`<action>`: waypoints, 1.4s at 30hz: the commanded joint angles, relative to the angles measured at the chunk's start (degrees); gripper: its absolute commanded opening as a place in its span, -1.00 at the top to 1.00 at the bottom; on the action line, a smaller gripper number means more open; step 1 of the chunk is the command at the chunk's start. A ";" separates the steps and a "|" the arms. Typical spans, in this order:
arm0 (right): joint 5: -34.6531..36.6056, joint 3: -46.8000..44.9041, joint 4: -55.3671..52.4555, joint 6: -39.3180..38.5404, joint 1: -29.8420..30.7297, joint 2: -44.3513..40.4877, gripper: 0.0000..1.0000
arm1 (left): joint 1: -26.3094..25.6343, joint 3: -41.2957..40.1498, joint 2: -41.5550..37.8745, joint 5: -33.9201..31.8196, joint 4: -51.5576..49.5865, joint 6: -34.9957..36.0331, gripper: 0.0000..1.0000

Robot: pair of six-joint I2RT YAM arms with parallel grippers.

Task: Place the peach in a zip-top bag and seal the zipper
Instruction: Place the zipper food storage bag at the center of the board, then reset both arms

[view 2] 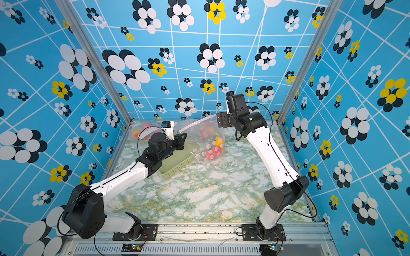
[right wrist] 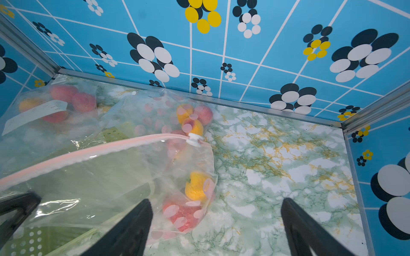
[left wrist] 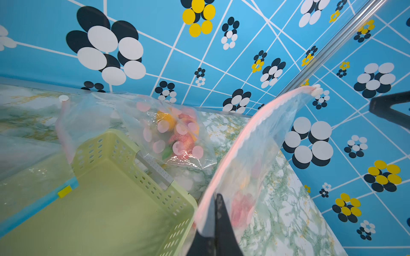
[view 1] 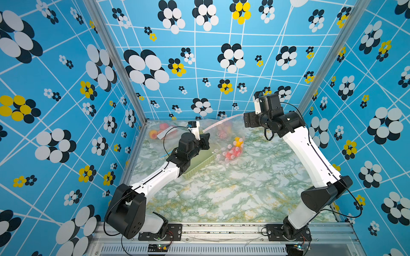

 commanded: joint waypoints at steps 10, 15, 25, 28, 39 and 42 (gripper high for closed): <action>4.13 -5.39 -3.47 4.01 -0.09 -7.62 -0.99 | 3.50 2.04 -7.25 -10.21 -15.91 -17.17 1.00; 4.55 -9.17 -2.05 4.75 -0.10 -8.72 -0.99 | 7.86 0.98 -5.65 -7.36 -17.99 -17.97 0.94; 10.19 -24.21 6.64 5.39 -0.12 -16.94 -0.99 | 12.22 -0.03 -4.16 -1.21 -15.94 -13.12 -0.04; 13.64 -31.72 11.53 5.87 -0.18 -21.62 -0.99 | 12.39 0.41 -6.16 -1.29 -17.01 -9.90 -0.49; 24.29 -66.62 38.62 4.39 -0.18 -42.85 -0.99 | 12.96 -9.52 -23.81 -19.38 -21.23 8.40 -0.98; 29.15 -75.99 46.71 3.47 -0.27 -47.31 -0.99 | 13.02 -17.46 -28.53 -25.31 -14.36 16.64 -0.98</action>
